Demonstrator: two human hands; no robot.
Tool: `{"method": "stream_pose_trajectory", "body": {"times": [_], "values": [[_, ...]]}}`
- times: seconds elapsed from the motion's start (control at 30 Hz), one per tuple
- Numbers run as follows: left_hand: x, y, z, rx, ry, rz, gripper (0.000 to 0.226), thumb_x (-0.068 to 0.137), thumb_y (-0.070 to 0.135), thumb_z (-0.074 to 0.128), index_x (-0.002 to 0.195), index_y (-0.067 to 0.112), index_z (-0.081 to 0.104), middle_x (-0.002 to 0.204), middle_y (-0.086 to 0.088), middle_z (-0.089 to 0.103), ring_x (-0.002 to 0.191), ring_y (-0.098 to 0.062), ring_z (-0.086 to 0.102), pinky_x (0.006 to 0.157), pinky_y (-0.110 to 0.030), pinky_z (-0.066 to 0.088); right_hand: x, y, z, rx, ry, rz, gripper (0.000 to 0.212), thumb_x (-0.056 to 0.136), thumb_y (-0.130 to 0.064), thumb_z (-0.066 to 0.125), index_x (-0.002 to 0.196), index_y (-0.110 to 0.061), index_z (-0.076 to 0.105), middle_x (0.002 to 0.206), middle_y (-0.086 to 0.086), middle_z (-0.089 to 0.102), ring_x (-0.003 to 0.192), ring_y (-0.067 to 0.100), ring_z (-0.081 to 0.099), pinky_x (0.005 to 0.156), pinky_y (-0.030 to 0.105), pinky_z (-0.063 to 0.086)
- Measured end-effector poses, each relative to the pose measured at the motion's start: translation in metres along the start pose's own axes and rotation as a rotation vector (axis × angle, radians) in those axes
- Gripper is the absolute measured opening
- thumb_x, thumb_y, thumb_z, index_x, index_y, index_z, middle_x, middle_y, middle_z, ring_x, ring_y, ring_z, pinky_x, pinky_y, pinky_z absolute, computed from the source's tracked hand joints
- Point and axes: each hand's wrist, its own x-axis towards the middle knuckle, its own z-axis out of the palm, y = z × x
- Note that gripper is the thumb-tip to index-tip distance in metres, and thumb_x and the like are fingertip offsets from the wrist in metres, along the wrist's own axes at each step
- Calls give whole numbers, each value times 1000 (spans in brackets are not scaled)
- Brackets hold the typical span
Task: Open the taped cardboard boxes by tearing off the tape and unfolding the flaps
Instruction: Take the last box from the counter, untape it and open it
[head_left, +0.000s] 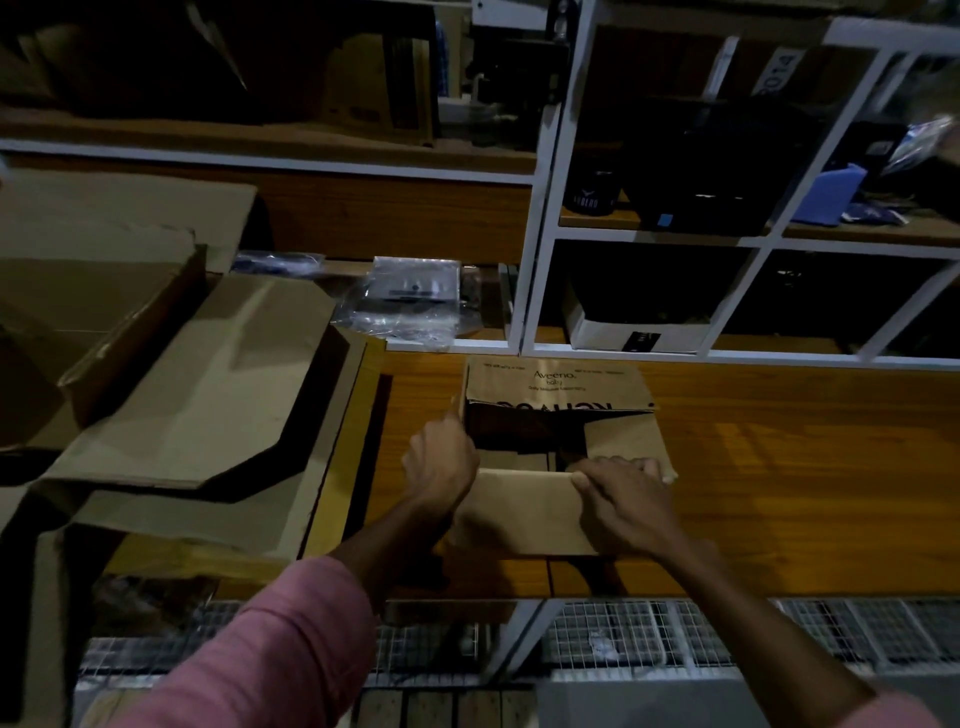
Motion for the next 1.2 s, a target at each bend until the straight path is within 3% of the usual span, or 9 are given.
{"method": "stream_pose_trajectory", "body": {"times": [0.13,0.23,0.3,0.37,0.47,0.67,0.9,1.1,1.2], "values": [[3,-5,1,-31,90,79,41,100,31,56,138,17,47,137,-5,50,123,-24,46,102,-39,42,21,-13,-12,96,-83,166,43,107,-48,27,82,-29,56,85,-8,63,87,9,57,99,41,30],[5,-9,3,-8,144,171,31,97,30,60,126,24,51,132,-3,47,123,-23,39,108,-41,35,52,-23,-13,-20,-208,214,22,103,-42,39,113,-38,58,133,-1,57,126,25,53,112,54,34],[7,-14,4,-37,132,217,26,96,28,60,122,27,53,129,0,47,120,-20,37,104,-37,33,62,-35,-9,44,-180,190,53,103,-34,47,154,-35,32,165,-2,20,149,26,29,119,55,28],[7,-17,6,-23,119,262,28,96,26,59,124,26,53,131,0,45,120,-19,36,102,-35,32,62,-49,-9,165,-49,151,71,104,-28,51,161,-36,10,170,-10,-9,154,21,11,122,50,25],[14,-17,6,-13,84,298,36,97,27,57,132,23,50,138,-1,41,126,-21,35,106,-38,33,69,-55,-5,184,49,100,78,103,-24,54,162,-36,5,167,-16,-21,156,20,-1,124,46,21],[35,0,-1,-14,48,324,50,96,33,59,142,21,43,152,-7,35,140,-28,30,114,-50,31,88,-45,-8,88,54,118,80,102,-29,56,163,-31,4,169,-9,-17,157,23,-6,120,41,4],[76,17,17,109,-142,349,102,94,41,63,163,21,-9,169,2,-25,156,-34,-9,120,-63,13,132,-17,-14,-25,-19,95,77,103,-43,50,162,-31,1,170,-5,-11,156,25,-11,125,53,4],[82,10,33,105,-135,298,89,94,30,57,163,18,1,171,1,-1,155,-35,3,121,-61,14,165,6,-2,-108,8,18,61,105,-43,41,159,-18,24,166,7,21,154,31,13,120,52,13],[84,10,36,75,-126,254,87,96,21,59,163,21,3,171,2,0,153,-35,9,120,-60,18,176,12,7,-149,125,-22,43,102,-34,50,143,-22,47,142,8,51,135,32,43,110,50,26]]}}
